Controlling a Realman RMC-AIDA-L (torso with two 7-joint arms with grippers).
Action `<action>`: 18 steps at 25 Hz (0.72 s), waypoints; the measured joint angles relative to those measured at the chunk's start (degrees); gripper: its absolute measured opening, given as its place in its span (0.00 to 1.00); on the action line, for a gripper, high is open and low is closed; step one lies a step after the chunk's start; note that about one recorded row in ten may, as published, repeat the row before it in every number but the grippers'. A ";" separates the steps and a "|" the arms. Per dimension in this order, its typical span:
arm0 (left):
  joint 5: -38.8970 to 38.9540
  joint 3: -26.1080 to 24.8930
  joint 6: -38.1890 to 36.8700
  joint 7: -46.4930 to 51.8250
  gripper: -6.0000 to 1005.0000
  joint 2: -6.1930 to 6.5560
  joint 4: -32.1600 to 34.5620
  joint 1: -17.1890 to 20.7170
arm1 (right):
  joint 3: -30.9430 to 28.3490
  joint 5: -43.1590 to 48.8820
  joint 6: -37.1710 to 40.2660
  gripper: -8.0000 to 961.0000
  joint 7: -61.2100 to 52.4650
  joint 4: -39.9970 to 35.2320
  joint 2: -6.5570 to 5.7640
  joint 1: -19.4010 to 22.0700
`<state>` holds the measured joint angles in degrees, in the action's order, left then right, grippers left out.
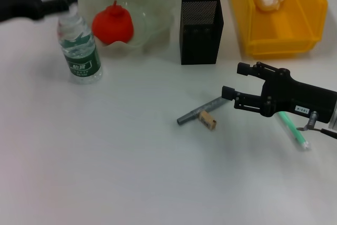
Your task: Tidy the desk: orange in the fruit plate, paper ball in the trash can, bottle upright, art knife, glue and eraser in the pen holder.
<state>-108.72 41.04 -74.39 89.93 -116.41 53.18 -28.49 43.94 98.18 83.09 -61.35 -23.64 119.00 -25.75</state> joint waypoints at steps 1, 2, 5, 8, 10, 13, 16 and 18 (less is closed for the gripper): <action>0.00 0.00 0.00 0.00 0.79 0.00 0.00 0.00 | 0.00 0.00 0.00 0.85 0.00 0.00 0.00 0.00; 1.13 -0.68 -0.67 -0.09 0.79 0.00 0.02 0.03 | 0.00 0.00 0.01 0.85 0.00 0.00 0.00 0.00; 9.03 -2.85 -7.15 -0.08 0.79 1.39 -0.17 0.43 | 0.00 0.00 0.06 0.85 -0.19 0.00 0.00 0.00; 13.53 -3.01 -12.29 0.12 0.79 2.63 -1.02 0.80 | 0.00 0.00 0.22 0.85 -0.78 0.00 0.00 -0.03; 17.65 -2.96 -20.93 0.06 0.79 3.61 -2.43 1.18 | -0.01 0.00 0.42 0.85 -1.12 0.00 0.00 -0.19; 17.47 -2.32 -26.42 -0.42 0.79 3.34 -2.69 1.21 | -0.22 0.00 1.10 0.85 -1.77 -0.04 0.00 -0.46; 14.83 -0.02 -31.01 -3.14 0.79 2.32 -6.43 1.27 | -0.45 0.00 1.46 0.85 -2.24 -0.12 -0.04 -0.75; 13.95 0.52 -31.20 -4.10 0.79 2.24 -8.16 1.26 | -0.49 0.00 1.50 0.85 -2.33 -0.07 -0.06 -1.07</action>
<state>-94.77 41.56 -105.60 85.83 -114.18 45.02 -27.23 43.45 98.18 84.58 -63.68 -23.71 118.95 -26.82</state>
